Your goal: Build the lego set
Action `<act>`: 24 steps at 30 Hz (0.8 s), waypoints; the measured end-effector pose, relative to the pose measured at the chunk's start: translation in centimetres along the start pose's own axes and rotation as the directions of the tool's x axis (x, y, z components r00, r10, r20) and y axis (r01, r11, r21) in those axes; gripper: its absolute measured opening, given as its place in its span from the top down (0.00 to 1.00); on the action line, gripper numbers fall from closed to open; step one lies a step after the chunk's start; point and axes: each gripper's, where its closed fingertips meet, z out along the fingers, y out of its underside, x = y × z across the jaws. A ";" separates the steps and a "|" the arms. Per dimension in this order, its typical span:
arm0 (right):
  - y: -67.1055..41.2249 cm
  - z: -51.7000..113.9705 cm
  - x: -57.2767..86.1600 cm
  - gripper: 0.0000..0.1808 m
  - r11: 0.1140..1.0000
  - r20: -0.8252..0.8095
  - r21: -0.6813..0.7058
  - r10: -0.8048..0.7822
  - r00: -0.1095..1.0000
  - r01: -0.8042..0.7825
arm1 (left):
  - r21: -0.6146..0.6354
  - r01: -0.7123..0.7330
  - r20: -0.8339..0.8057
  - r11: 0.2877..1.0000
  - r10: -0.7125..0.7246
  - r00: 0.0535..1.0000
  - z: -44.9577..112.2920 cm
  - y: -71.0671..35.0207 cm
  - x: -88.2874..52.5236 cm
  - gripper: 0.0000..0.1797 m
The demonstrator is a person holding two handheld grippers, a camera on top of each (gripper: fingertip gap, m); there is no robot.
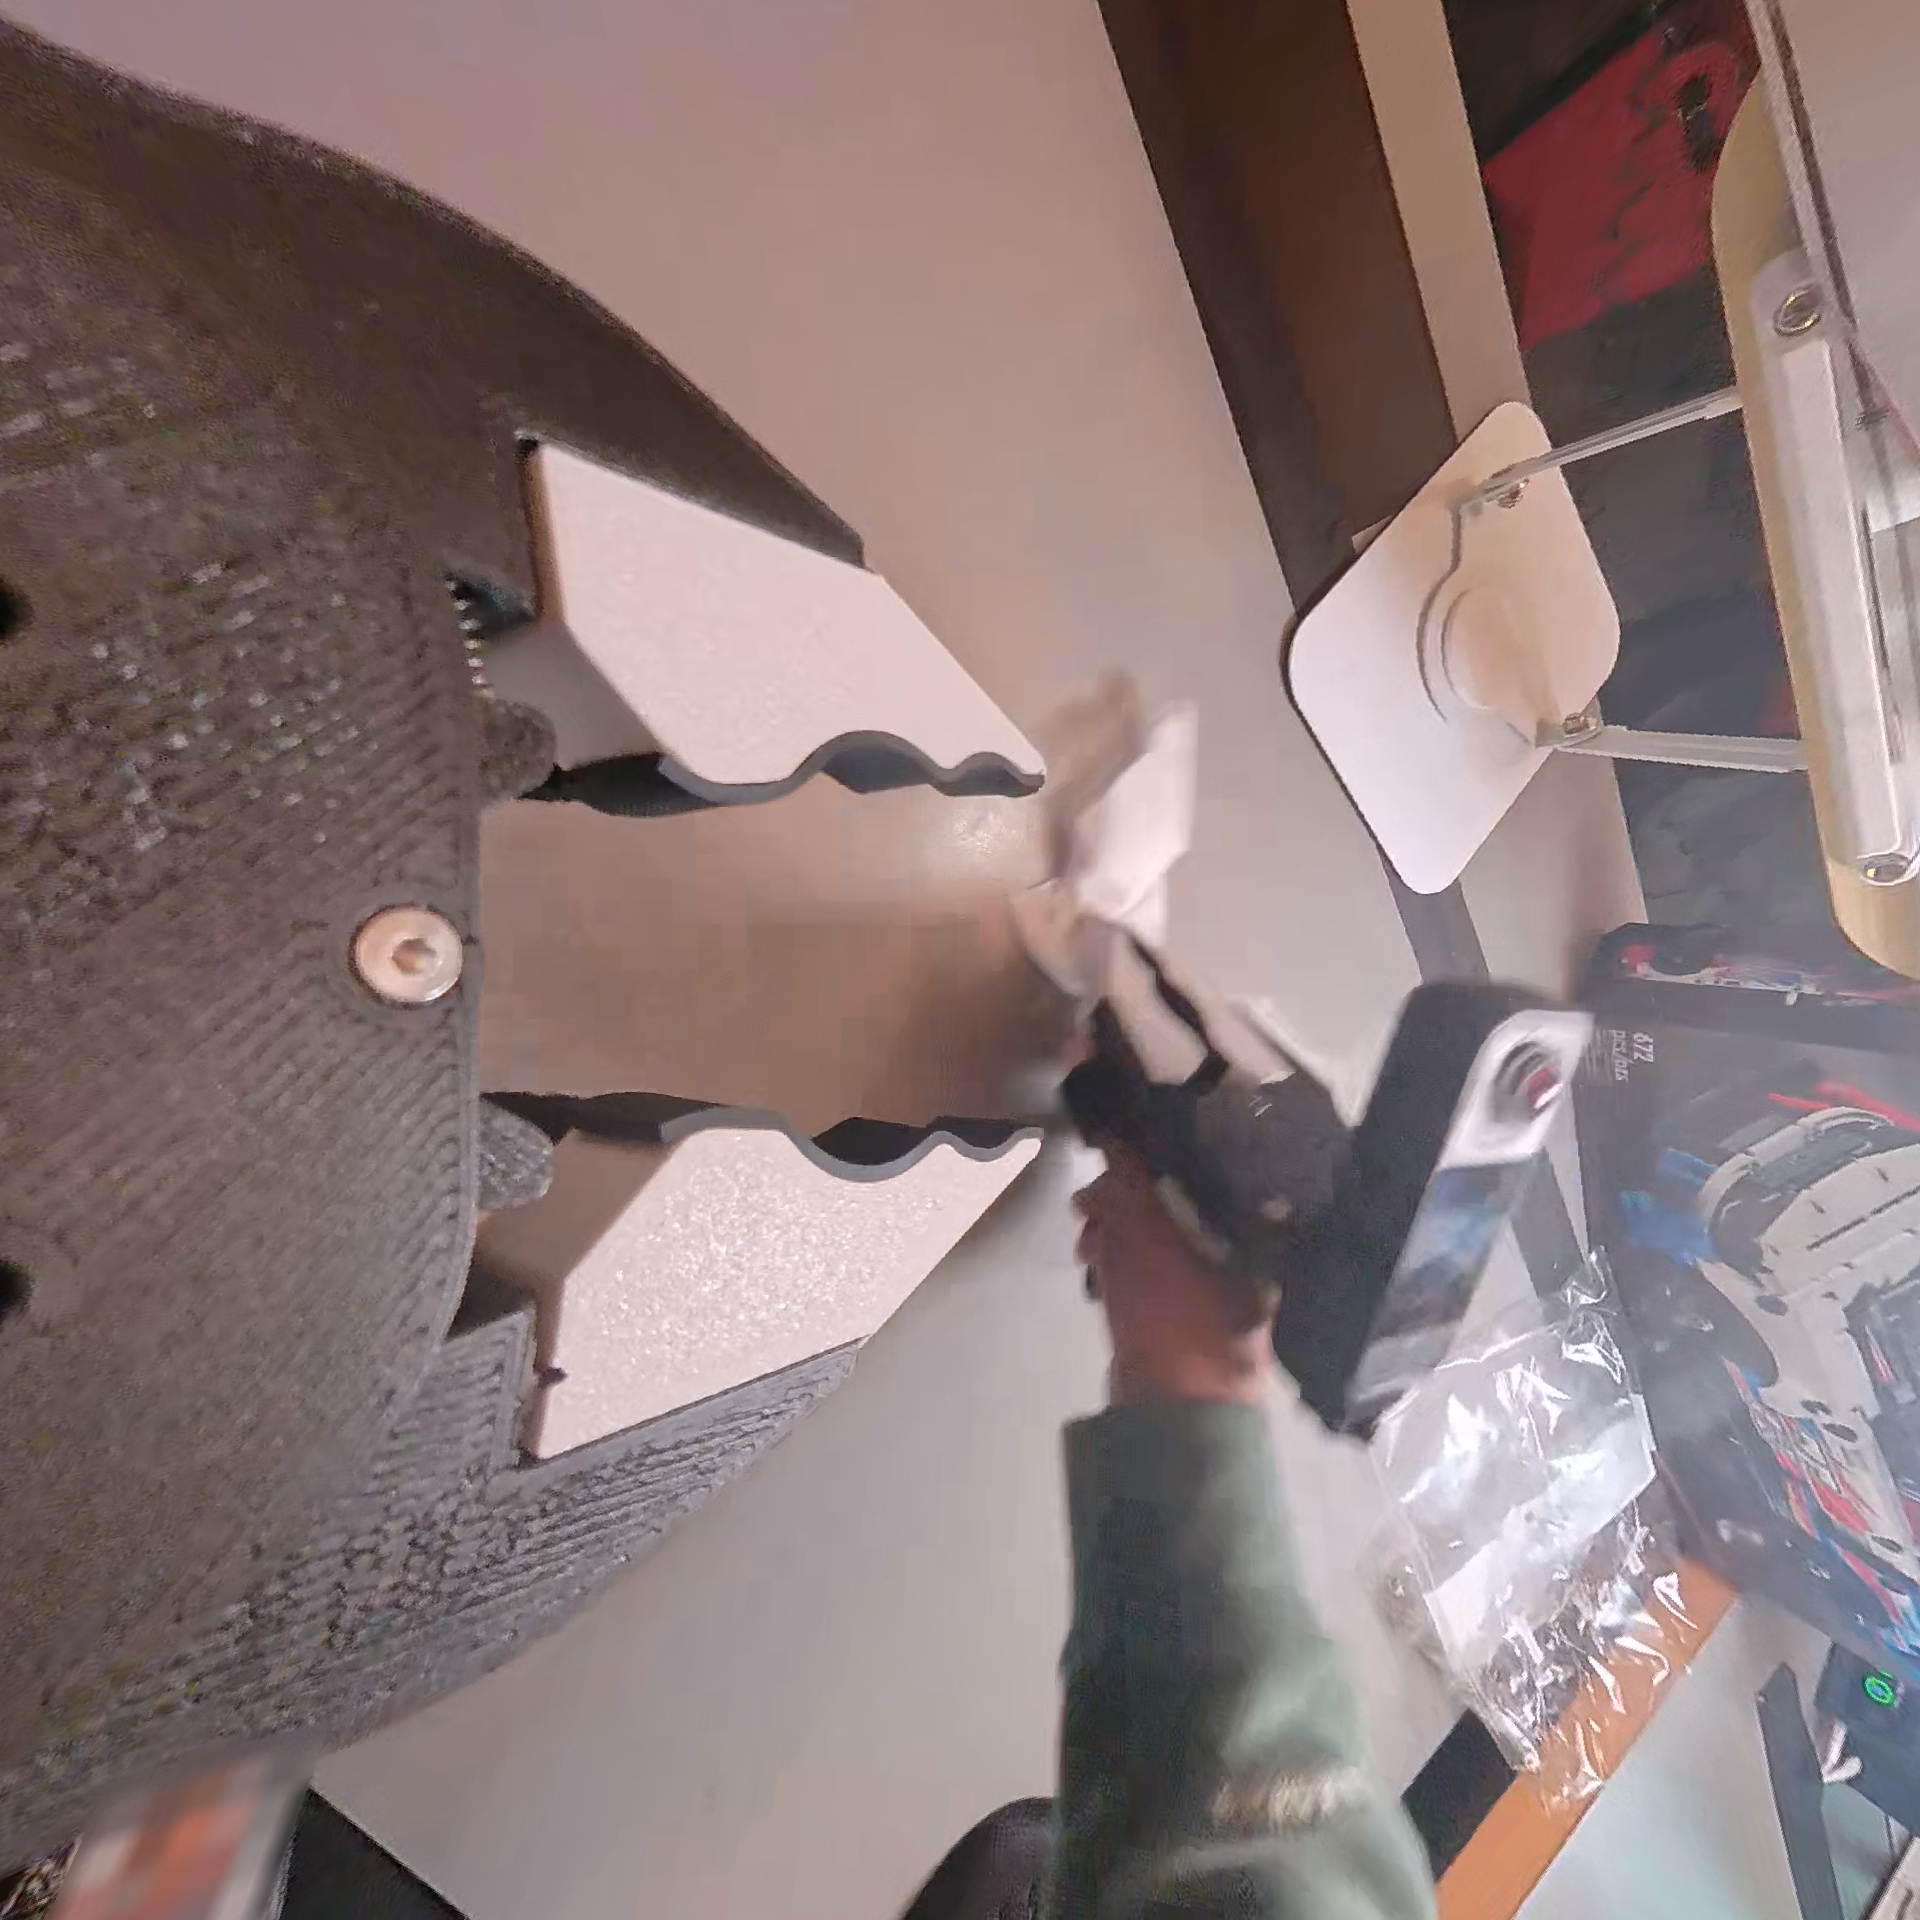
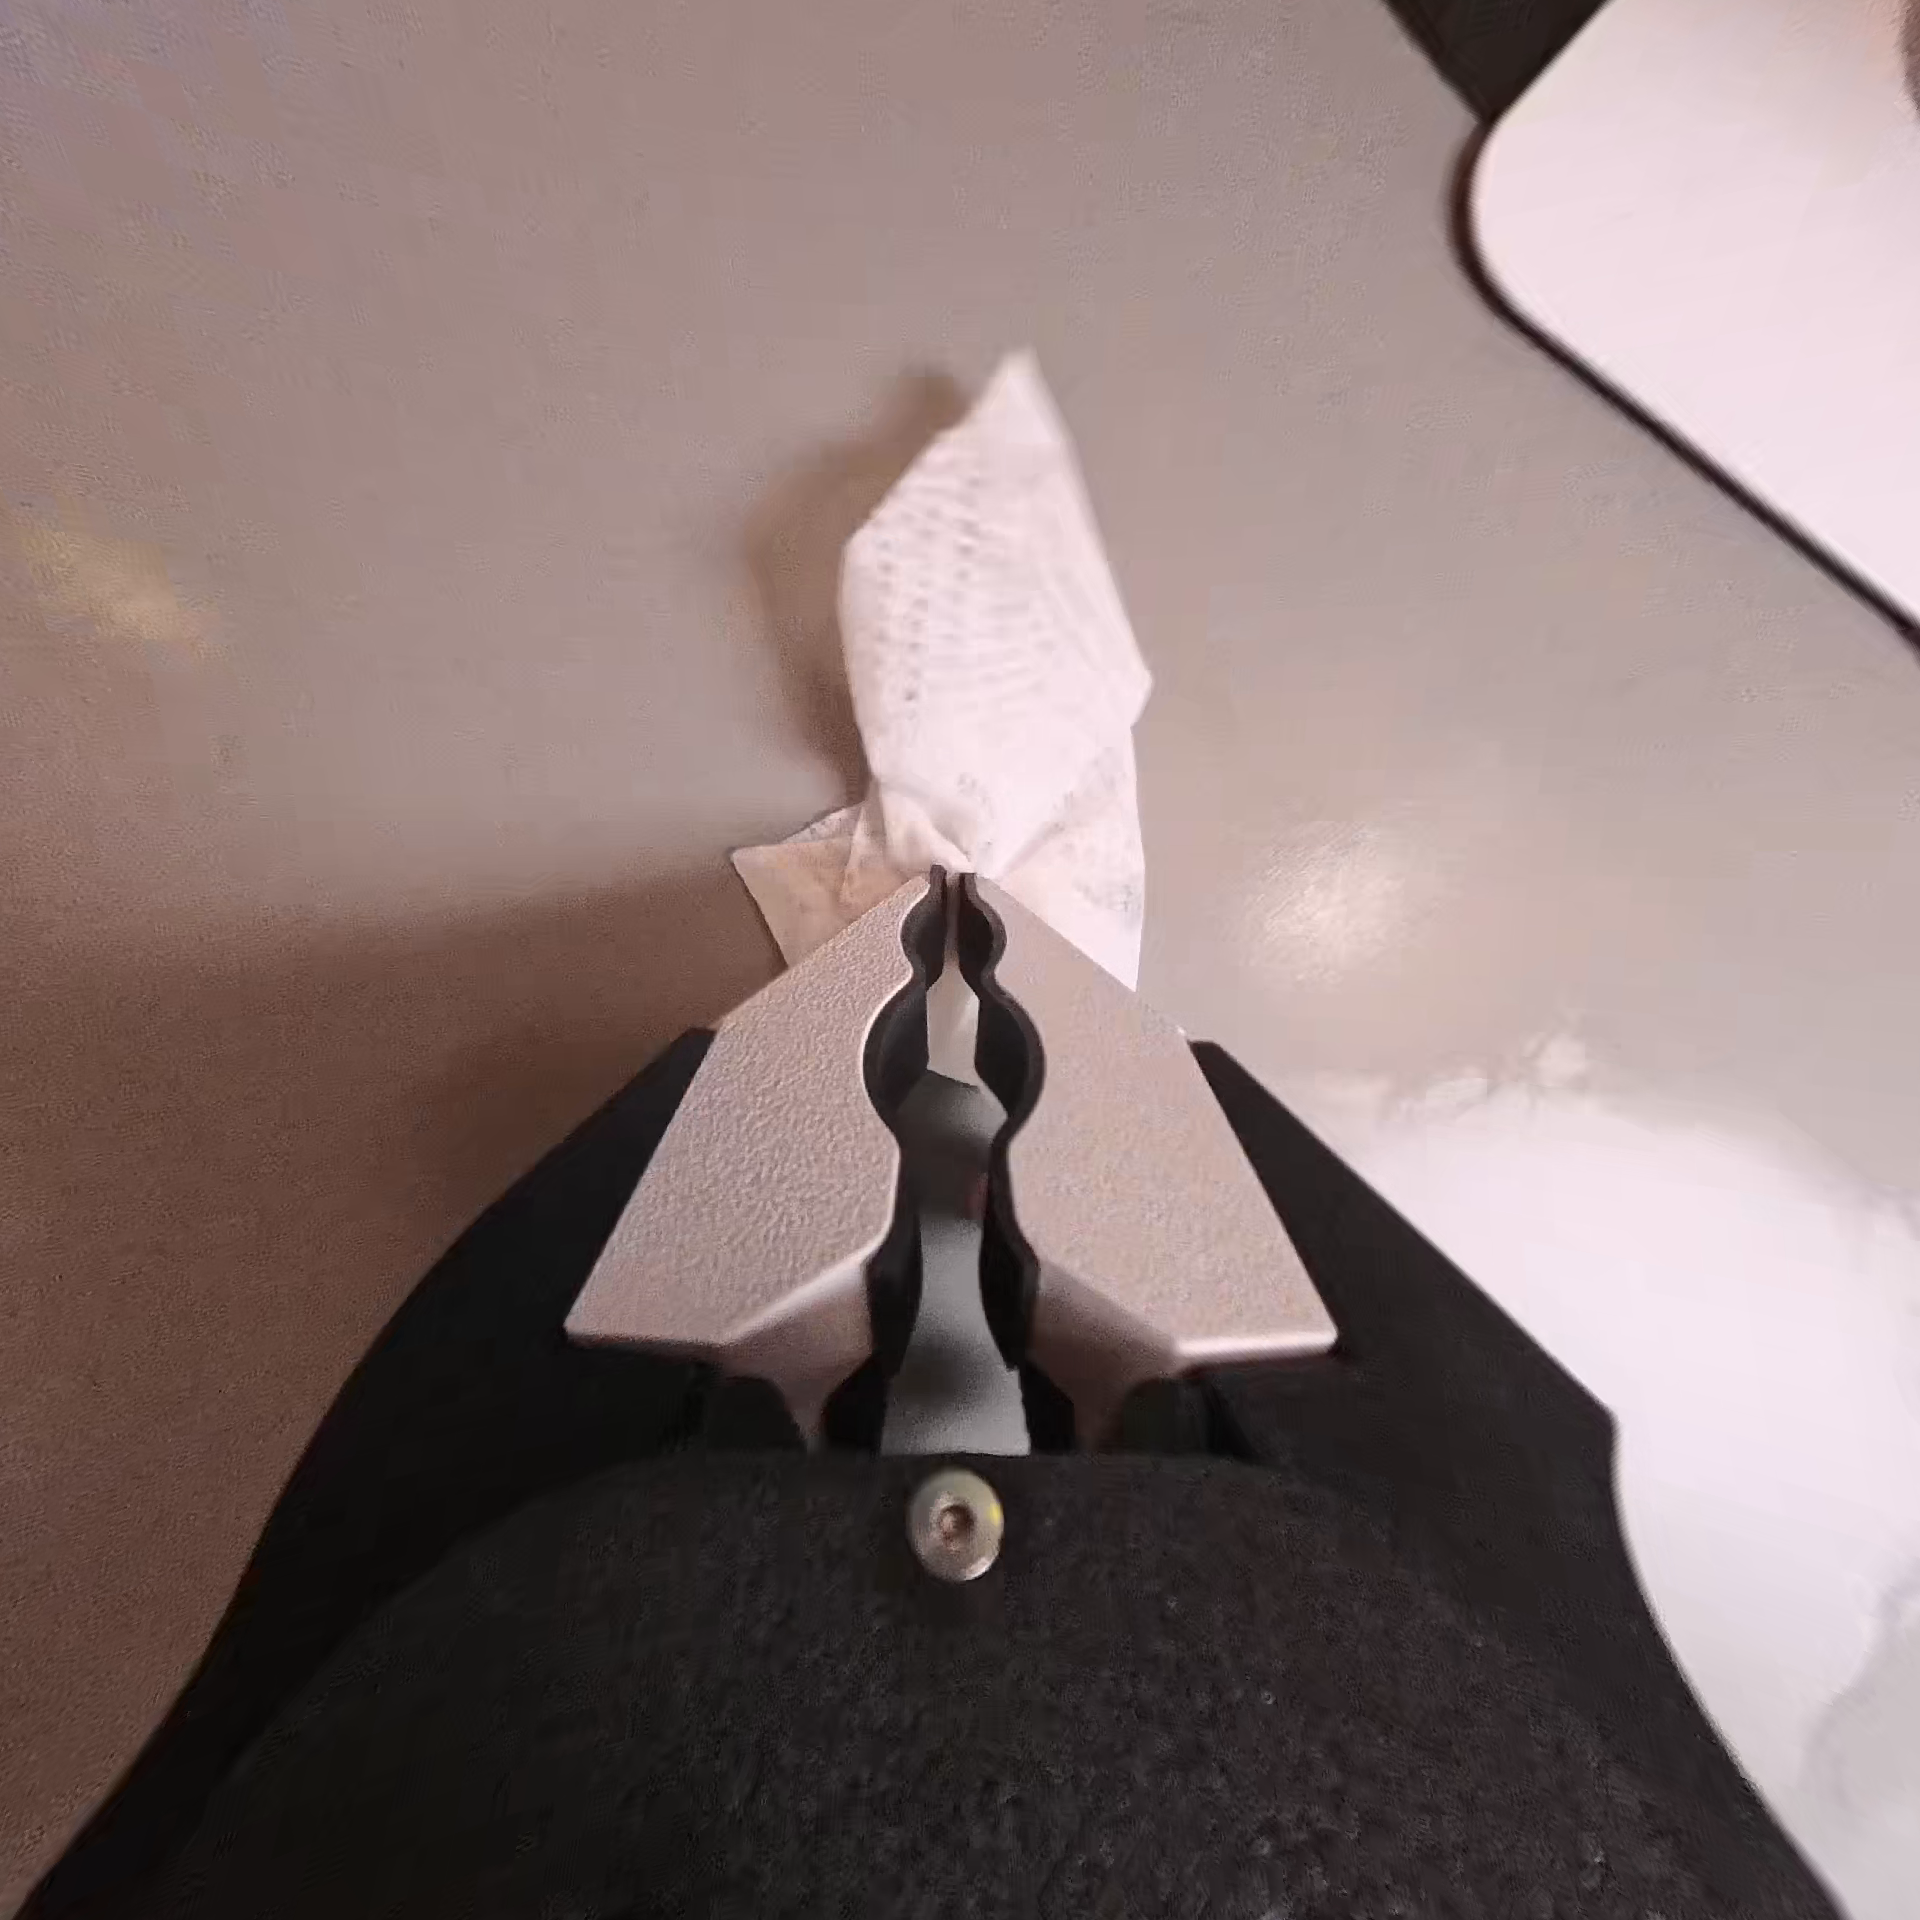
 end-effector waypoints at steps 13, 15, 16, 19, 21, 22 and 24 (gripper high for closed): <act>3.6 -2.9 2.8 1.00 0.987 -0.095 0.013 0.163 0.982 -0.162 | 0.027 0.041 0.064 0.999 -0.042 0.997 -2.4 1.2 0.8 0.66; 4.7 -3.9 8.6 1.00 0.957 -0.193 0.024 0.290 0.937 -0.291 | 0.036 0.044 0.071 0.998 -0.046 0.996 -2.9 1.4 0.9 0.66; 4.4 -3.8 10.3 1.00 0.941 -0.201 0.031 0.336 0.920 -0.337 | 0.034 0.048 0.071 0.998 -0.051 0.996 -3.1 1.7 1.0 0.66; 2.3 -2.0 6.9 1.00 0.961 -0.150 0.025 0.275 0.950 -0.274 | 0.021 0.060 0.071 0.998 -0.061 0.996 -3.7 2.6 1.5 0.66; 2.7 -2.2 2.2 1.00 0.978 -0.083 0.016 0.208 0.974 -0.208 | 0.016 0.053 0.073 0.998 -0.054 0.996 -4.2 2.9 1.8 0.66; 3.6 -2.8 1.8 1.00 0.982 -0.089 0.023 0.190 0.978 -0.189 | 0.015 0.051 0.073 0.999 -0.052 0.996 -4.5 2.9 2.0 0.66; 5.4 -4.3 4.9 1.00 0.963 -0.138 0.035 0.270 0.953 -0.267 | 0.017 0.047 0.079 0.999 -0.048 0.996 -5.5 3.1 2.0 0.66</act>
